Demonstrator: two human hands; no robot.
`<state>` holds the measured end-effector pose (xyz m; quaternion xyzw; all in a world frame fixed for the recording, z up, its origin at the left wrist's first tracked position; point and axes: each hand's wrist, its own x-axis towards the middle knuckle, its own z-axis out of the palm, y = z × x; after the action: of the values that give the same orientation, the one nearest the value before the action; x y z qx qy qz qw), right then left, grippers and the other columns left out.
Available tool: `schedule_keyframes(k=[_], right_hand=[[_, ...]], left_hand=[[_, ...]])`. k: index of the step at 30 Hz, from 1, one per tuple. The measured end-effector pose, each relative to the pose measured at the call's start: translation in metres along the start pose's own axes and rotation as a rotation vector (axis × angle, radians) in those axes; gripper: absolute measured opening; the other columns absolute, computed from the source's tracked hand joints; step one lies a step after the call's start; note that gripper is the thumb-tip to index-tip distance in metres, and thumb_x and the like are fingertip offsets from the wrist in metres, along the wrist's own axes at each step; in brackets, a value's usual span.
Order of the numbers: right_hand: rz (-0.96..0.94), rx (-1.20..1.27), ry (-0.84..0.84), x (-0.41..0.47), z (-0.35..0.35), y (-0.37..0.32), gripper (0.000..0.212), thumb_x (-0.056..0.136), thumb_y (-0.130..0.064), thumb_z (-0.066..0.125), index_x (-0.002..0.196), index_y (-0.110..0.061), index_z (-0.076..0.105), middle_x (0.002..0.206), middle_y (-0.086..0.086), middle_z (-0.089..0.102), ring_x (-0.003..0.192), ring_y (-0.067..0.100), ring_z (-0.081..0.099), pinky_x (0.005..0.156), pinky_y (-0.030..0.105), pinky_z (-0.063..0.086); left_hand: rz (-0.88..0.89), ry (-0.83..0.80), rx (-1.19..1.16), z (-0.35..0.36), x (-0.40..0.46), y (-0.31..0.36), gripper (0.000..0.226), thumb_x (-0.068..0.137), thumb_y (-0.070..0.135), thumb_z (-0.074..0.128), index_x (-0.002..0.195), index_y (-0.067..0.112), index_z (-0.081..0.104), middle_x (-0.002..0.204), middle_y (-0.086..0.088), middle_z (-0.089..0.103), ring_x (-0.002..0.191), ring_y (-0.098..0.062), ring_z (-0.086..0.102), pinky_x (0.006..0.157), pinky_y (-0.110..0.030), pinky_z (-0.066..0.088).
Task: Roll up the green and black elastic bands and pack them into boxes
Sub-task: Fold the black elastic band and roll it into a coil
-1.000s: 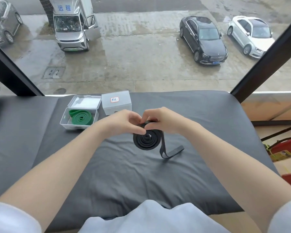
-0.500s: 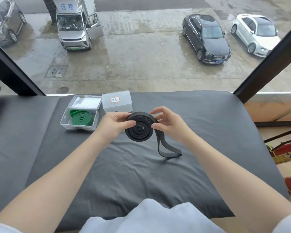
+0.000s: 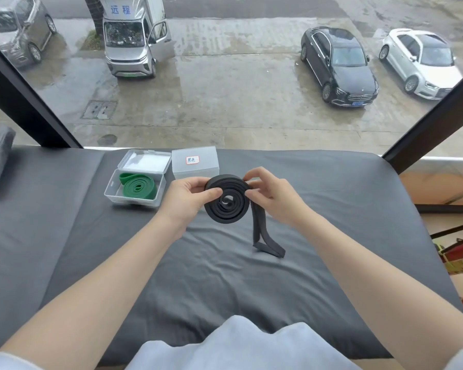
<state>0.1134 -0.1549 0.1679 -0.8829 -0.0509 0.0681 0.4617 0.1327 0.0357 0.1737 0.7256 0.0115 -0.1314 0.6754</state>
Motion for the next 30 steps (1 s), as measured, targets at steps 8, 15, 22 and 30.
schedule_keyframes(k=[8, 15, 22, 30], right_hand=[[0.144, 0.424, 0.026, 0.002, 0.017, 0.001, 0.031, 0.085, -0.005, 0.061, 0.09, -0.034, 0.054, 0.095, 0.003, 0.068, 0.078, 0.019, 0.065, 0.084, 0.041, 0.051], [0.08, 0.16, -0.207, 0.009, -0.007, -0.007, 0.029, 0.082, -0.001, 0.062, 0.085, -0.03, 0.058, 0.09, 0.01, 0.069, 0.076, 0.024, 0.063, 0.086, 0.047, 0.05], [-0.077, -0.059, -0.202, 0.018, -0.014, -0.03, 0.029, 0.077, -0.008, 0.07, 0.096, -0.028, 0.059, 0.099, -0.006, 0.062, 0.063, -0.003, 0.053, 0.066, 0.019, 0.045], [0.083, 0.2, -0.19, 0.011, -0.005, -0.01, 0.037, 0.071, -0.019, 0.072, 0.092, -0.043, 0.054, 0.08, -0.004, 0.067, 0.079, 0.023, 0.064, 0.087, 0.051, 0.051]], left_hand=[[-0.166, 0.071, -0.25, 0.007, 0.001, -0.017, 0.012, 0.083, 0.001, 0.062, 0.086, 0.013, 0.065, 0.067, 0.008, 0.072, 0.065, -0.002, 0.067, 0.064, -0.016, 0.054], [-0.212, -0.361, 0.242, -0.011, 0.004, -0.009, 0.026, 0.081, 0.001, 0.066, 0.103, 0.014, 0.061, 0.099, -0.008, 0.071, 0.084, -0.012, 0.066, 0.077, -0.022, 0.053], [-0.167, -0.481, 0.465, -0.007, 0.017, 0.019, 0.028, 0.068, 0.024, 0.077, 0.092, 0.012, 0.07, 0.093, -0.012, 0.072, 0.081, -0.015, 0.063, 0.084, -0.033, 0.048], [-0.146, -0.328, 0.206, -0.001, 0.01, 0.01, 0.016, 0.077, 0.004, 0.07, 0.088, 0.015, 0.072, 0.081, -0.001, 0.072, 0.072, -0.007, 0.065, 0.066, -0.013, 0.052]])
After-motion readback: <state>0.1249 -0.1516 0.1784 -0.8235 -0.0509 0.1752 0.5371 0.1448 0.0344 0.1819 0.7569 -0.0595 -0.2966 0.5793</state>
